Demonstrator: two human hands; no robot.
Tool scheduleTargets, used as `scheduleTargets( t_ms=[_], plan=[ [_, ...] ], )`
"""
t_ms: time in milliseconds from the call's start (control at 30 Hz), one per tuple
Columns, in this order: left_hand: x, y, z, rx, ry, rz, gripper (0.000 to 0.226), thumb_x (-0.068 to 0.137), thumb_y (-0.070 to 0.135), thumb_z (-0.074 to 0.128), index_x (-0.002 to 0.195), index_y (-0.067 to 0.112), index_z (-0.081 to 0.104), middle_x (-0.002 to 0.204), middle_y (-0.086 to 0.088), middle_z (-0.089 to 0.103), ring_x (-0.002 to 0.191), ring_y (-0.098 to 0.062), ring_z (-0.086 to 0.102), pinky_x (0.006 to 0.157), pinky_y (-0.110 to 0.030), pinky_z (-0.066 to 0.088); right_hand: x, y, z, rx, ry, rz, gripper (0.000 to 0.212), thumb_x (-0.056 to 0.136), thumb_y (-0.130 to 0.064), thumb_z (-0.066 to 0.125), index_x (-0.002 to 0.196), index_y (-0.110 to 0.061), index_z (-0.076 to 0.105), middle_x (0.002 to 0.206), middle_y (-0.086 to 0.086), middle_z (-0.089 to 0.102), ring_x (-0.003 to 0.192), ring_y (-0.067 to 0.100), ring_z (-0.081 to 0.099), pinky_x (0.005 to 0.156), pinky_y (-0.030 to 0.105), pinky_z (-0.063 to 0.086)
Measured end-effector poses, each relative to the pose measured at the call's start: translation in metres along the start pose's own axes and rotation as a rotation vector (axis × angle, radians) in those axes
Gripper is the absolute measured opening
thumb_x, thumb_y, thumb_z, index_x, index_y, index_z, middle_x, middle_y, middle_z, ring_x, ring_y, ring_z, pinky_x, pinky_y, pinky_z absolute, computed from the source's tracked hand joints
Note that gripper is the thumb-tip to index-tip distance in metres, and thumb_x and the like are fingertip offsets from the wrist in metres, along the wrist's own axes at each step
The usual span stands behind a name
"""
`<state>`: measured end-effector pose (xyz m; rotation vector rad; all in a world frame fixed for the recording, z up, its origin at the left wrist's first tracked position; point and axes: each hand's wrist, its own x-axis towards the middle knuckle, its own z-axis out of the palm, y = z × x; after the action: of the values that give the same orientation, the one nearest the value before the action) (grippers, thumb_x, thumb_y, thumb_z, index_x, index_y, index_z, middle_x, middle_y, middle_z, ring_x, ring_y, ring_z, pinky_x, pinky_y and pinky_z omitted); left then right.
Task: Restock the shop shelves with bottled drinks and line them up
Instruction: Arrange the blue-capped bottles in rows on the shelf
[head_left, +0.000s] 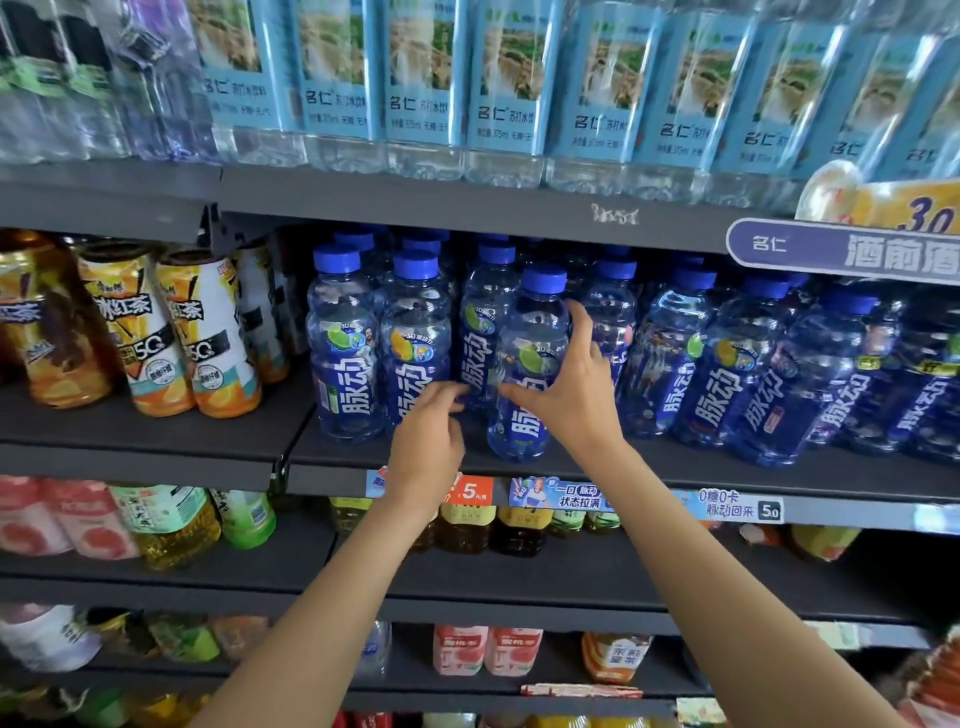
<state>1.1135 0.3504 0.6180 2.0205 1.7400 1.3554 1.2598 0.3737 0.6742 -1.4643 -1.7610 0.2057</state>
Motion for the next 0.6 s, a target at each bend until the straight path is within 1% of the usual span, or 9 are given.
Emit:
scheduleTargets(
  t_ms=[67,100,167,267,333,367,467,533,600],
  plan=[
    [-0.013,0.001,-0.007,0.0,0.226,0.013,0.032,0.085,-0.006,0.049,0.113,0.007,0.057,0.111,-0.006,0.056,0.095,-0.02,0.06,0.075,-0.025,0.043,-0.002,-0.009,0.009,-0.001,-0.006,-0.01,0.104,0.069,-0.038,0.08,0.146,-0.024,0.011,0.125,0.016,0.049,0.117,0.035,0.043,0.094,0.043,0.041],
    [-0.017,0.002,-0.009,0.012,0.292,0.016,0.03,0.084,-0.005,0.052,0.111,0.006,0.056,0.108,-0.006,0.054,0.093,-0.02,0.057,0.072,-0.024,0.042,-0.002,-0.014,0.013,-0.005,-0.011,-0.009,0.105,0.069,-0.038,0.079,0.146,-0.024,0.01,0.126,0.016,0.046,0.118,0.035,0.041,0.094,0.042,0.04],
    [-0.017,0.002,-0.015,0.011,0.36,-0.045,0.031,0.083,0.001,0.059,0.112,0.005,0.05,0.11,-0.009,0.048,0.097,-0.02,0.051,0.073,-0.024,0.041,-0.002,-0.022,0.023,-0.021,-0.017,0.009,0.105,0.071,-0.04,0.077,0.147,-0.021,0.007,0.13,0.016,0.04,0.122,0.034,0.037,0.096,0.04,0.038],
    [-0.01,-0.001,-0.023,0.021,0.307,-0.212,0.049,0.084,0.018,0.065,0.124,0.004,0.04,0.124,-0.013,0.04,0.107,-0.024,0.049,0.078,-0.03,0.045,-0.003,-0.03,0.035,-0.059,-0.014,0.064,0.1,0.077,-0.043,0.071,0.148,-0.013,0.008,0.134,0.016,0.033,0.124,0.032,0.034,0.092,0.034,0.039],
    [-0.006,-0.002,-0.026,0.087,0.239,-0.273,0.059,0.086,0.027,0.064,0.131,0.004,0.035,0.13,-0.013,0.035,0.108,-0.025,0.05,0.076,-0.028,0.043,-0.002,-0.03,0.038,-0.084,0.005,0.08,0.096,0.078,-0.044,0.069,0.147,-0.011,0.011,0.133,0.015,0.032,0.123,0.031,0.036,0.082,0.031,0.041],
    [-0.005,-0.002,-0.027,0.125,0.222,-0.284,0.061,0.086,0.029,0.063,0.134,0.004,0.034,0.131,-0.013,0.034,0.107,-0.025,0.051,0.074,-0.027,0.041,-0.002,-0.029,0.039,-0.084,0.002,0.08,0.096,0.078,-0.044,0.069,0.147,-0.011,0.01,0.134,0.015,0.032,0.122,0.031,0.036,0.08,0.031,0.041],
    [-0.003,-0.003,-0.027,0.164,0.232,-0.281,0.063,0.086,0.029,0.063,0.135,0.003,0.034,0.129,-0.013,0.034,0.104,-0.025,0.052,0.073,-0.027,0.042,-0.004,-0.021,0.039,-0.023,-0.072,0.067,0.102,0.078,-0.035,0.073,0.149,-0.015,0.003,0.139,0.015,0.032,0.124,0.032,0.04,0.092,0.038,0.043],
    [-0.002,-0.005,-0.024,0.149,0.245,-0.266,0.062,0.086,0.027,0.064,0.134,0.001,0.035,0.128,-0.014,0.036,0.107,-0.026,0.051,0.079,-0.03,0.045,-0.009,-0.014,0.038,-0.002,-0.105,0.063,0.103,0.079,-0.028,0.073,0.149,-0.016,-0.001,0.142,0.013,0.034,0.124,0.031,0.044,0.097,0.04,0.042],
    [-0.002,-0.007,-0.019,0.139,0.252,-0.256,0.06,0.086,0.024,0.063,0.133,0.001,0.035,0.127,-0.015,0.039,0.113,-0.027,0.048,0.085,-0.034,0.046,-0.012,-0.011,0.038,-0.017,-0.121,0.052,0.097,0.082,-0.028,0.071,0.149,-0.013,0.002,0.145,0.011,0.035,0.126,0.029,0.043,0.099,0.038,0.041]
  ],
)
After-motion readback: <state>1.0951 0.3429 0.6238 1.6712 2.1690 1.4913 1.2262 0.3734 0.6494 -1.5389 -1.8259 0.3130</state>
